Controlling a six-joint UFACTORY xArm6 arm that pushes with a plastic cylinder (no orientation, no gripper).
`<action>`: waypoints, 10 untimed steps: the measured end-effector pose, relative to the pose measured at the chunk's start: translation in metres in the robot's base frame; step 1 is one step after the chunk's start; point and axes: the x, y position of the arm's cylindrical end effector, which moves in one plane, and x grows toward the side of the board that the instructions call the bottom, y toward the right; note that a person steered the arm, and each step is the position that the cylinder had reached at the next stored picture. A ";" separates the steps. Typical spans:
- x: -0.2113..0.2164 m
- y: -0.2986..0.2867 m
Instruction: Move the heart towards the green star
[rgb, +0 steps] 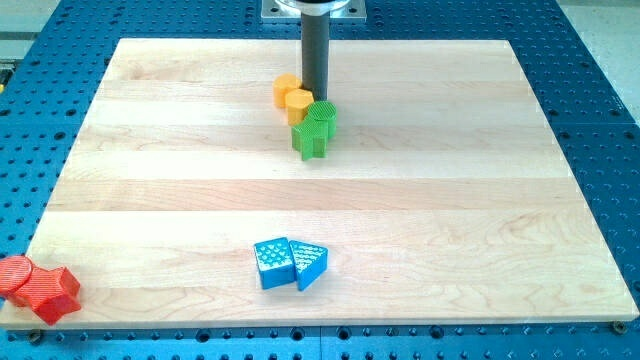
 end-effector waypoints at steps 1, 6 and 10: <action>0.000 0.000; 0.022 -0.075; 0.082 -0.111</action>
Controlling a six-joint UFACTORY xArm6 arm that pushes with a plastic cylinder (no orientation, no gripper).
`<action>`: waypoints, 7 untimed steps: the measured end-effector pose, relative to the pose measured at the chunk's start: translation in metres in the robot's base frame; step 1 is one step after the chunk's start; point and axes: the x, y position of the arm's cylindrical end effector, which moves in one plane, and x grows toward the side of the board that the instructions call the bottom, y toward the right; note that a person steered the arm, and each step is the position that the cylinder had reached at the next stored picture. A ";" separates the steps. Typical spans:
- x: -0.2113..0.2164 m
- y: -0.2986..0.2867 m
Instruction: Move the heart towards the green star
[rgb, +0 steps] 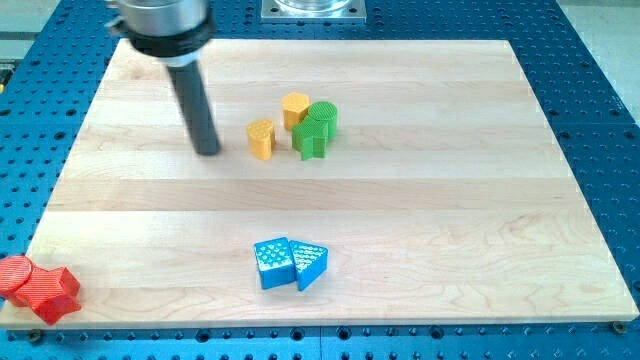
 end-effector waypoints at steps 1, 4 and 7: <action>0.004 0.022; 0.022 0.029; 0.017 -0.028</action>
